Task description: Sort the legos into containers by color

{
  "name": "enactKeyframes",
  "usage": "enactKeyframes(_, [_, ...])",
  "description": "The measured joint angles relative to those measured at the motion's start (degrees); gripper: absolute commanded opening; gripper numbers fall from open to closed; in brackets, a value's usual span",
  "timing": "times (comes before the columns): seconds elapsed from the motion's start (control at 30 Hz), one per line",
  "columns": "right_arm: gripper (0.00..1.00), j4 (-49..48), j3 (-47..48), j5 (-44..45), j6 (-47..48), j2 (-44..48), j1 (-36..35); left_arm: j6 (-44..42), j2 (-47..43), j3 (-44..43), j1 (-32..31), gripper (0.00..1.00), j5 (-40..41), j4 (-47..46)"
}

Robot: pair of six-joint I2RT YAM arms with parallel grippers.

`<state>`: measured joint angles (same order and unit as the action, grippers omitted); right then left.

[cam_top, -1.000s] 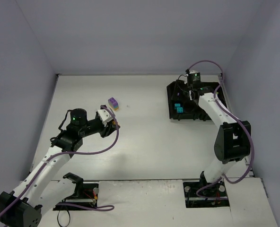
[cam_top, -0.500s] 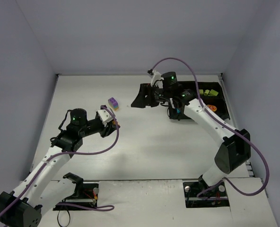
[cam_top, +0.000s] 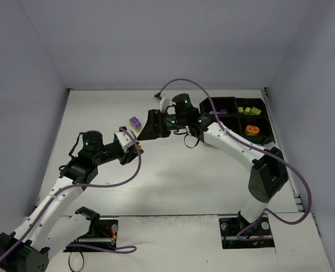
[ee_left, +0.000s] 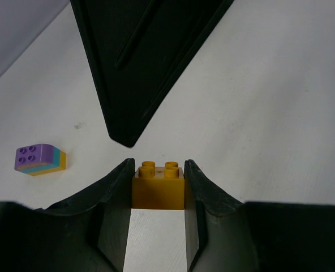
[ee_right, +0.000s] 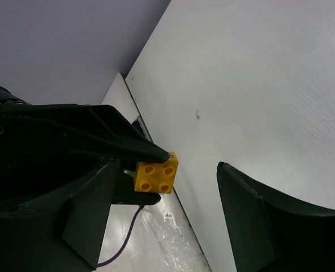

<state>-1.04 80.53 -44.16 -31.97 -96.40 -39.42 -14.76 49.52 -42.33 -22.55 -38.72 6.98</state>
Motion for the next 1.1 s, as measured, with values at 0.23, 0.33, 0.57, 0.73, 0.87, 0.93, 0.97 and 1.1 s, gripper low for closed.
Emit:
enactKeyframes(0.23, [0.67, -1.8, -0.4, -0.3, -1.3, -1.8, -1.9, 0.1, -0.7, 0.0, 0.0, 0.02, 0.4, -0.6])
enactKeyframes(0.33, [0.64, -2.1, -0.9, -0.3, -1.5, -1.9, -2.3, 0.0, -0.7, 0.0, 0.0, 0.02, 1.1, -1.2])
enactKeyframes(0.57, [0.53, -2.8, -1.3, -1.3, -2.2, -2.8, -3.6, 0.0, -0.7, 0.0, -0.3, 0.02, 1.7, -2.5])
enactKeyframes(0.73, [0.17, -4.0, -1.6, -2.2, -3.0, -3.5, -3.8, -0.1, 0.7, 0.0, -0.4, 0.02, 1.7, -2.8])
enactKeyframes(0.87, [0.0, -4.1, -1.7, -2.3, -3.6, -3.6, -3.5, 0.0, 1.2, 0.0, -0.5, 0.3, 2.2, -3.1])
enactKeyframes(0.93, [0.0, -4.1, -1.7, -2.3, -3.5, -3.6, -3.0, 0.4, 1.4, 0.0, -0.7, 0.49, 2.7, -3.6])
enactKeyframes(0.97, [0.0, -4.0, -1.7, -2.3, -2.9, -3.6, -2.6, 0.9, 1.5, 0.0, -0.9, 0.55, 3.2, -4.0])
enactKeyframes(1.1, [0.0, -1.9, -2.3, -1.1, -0.3, -3.6, 0.3, 3.6, 1.7, 0.0, -0.9, 0.78, 6.8, -5.6])
